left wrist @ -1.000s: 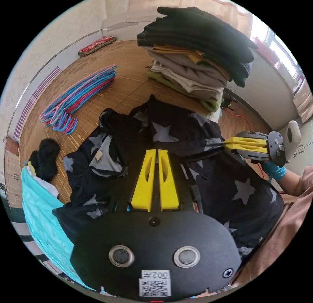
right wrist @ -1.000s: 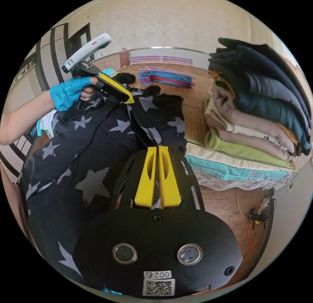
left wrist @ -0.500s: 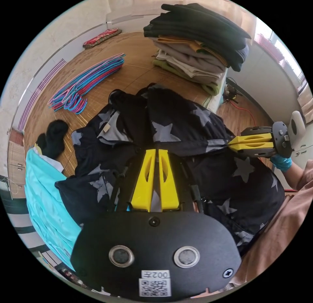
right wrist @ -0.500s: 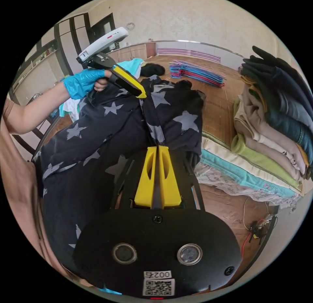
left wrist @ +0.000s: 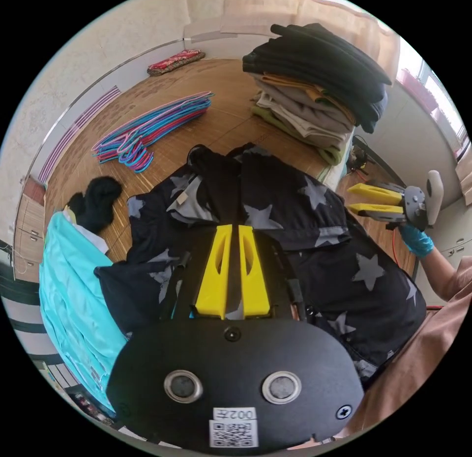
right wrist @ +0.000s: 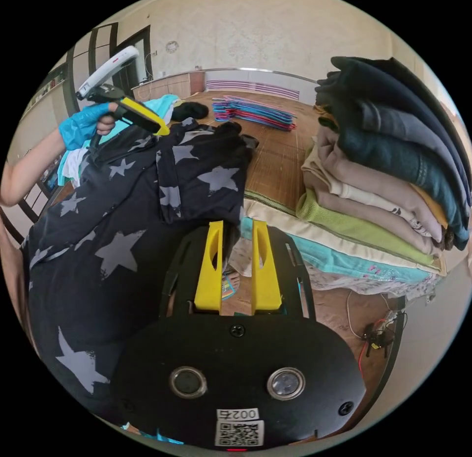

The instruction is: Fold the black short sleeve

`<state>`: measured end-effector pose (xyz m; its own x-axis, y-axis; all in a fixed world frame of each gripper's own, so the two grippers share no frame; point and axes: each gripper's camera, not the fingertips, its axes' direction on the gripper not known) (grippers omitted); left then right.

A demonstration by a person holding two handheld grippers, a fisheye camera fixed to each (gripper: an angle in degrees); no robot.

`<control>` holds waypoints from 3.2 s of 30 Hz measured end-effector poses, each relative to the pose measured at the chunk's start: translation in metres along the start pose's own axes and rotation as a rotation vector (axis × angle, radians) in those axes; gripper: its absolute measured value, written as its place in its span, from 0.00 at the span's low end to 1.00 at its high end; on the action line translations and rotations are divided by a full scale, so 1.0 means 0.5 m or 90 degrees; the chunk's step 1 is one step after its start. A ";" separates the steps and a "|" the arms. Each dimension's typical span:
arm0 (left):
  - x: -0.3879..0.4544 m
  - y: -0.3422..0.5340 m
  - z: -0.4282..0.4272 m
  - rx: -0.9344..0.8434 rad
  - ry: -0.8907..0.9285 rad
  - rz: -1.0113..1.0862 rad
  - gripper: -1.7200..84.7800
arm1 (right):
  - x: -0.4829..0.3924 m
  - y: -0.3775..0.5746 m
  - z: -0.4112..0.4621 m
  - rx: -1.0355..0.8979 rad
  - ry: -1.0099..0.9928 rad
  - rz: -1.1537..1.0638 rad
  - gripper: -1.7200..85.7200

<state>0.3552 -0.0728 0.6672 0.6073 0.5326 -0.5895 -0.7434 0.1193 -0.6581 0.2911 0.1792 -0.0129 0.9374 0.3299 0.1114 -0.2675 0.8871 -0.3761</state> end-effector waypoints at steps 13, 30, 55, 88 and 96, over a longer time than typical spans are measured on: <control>-0.044 -0.187 0.118 0.072 0.077 -0.044 0.06 | 0.026 0.003 0.013 0.034 -0.050 0.037 0.08; -0.030 -0.303 0.202 0.052 0.066 0.032 0.01 | 0.049 0.004 -0.004 0.090 0.018 0.103 0.01; -0.174 -0.203 0.201 0.050 0.048 -0.056 0.05 | 0.060 -0.190 -0.024 0.078 -0.040 0.048 0.02; -0.213 -0.107 0.181 0.048 0.022 -0.049 0.05 | 0.030 -0.541 0.252 -0.057 0.044 0.001 0.02; -0.149 0.044 0.131 0.016 0.144 0.078 0.04 | -0.001 -0.440 0.125 -0.036 -0.050 -0.023 0.07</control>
<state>0.2753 -0.0549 0.7272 0.5571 0.3437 -0.7560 -0.8205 0.0875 -0.5649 0.3354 0.0041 0.1274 0.9255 0.3238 0.1965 -0.2183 0.8799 -0.4220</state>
